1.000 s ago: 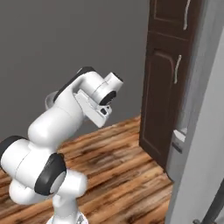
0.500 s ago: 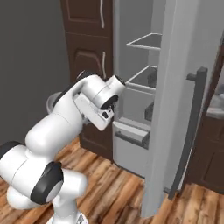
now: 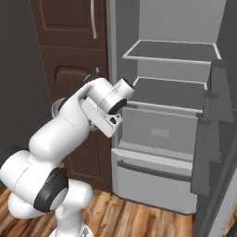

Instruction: Move the cup from next to the sink to the open cabinet. Then, move the bowl with the pear to the fridge to clear the area for faucet cleaning.

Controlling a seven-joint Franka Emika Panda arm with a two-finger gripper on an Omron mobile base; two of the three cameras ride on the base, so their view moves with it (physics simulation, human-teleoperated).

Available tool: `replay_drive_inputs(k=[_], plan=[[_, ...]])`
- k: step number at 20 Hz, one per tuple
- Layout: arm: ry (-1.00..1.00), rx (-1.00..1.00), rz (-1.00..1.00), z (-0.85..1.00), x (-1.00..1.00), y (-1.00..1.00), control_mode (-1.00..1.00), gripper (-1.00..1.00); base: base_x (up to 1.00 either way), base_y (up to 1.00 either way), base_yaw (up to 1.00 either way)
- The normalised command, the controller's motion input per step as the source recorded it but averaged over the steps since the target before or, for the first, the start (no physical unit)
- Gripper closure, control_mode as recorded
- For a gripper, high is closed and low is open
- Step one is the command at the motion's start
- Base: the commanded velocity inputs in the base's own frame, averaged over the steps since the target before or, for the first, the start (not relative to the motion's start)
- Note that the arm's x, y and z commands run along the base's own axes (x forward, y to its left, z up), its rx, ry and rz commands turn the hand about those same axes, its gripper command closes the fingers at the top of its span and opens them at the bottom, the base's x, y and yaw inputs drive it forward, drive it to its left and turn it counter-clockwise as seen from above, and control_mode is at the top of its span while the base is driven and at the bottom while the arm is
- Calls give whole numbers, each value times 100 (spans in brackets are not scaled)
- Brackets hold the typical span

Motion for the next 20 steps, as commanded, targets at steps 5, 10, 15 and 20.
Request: replay_drive_inputs(k=[5, 10, 15, 20], plan=[[0, 0, 0, 0, 0, 0, 100, 100, 77, 17, -63], [0, 0, 0, 0, 0, 0, 100, 100, 40, -11, -50], [0, 0, 0, 0, 0, 0, 100, 100, 89, 25, -32], [0, 0, 0, 0, 0, 0, 100, 100, 89, 3, -18]])
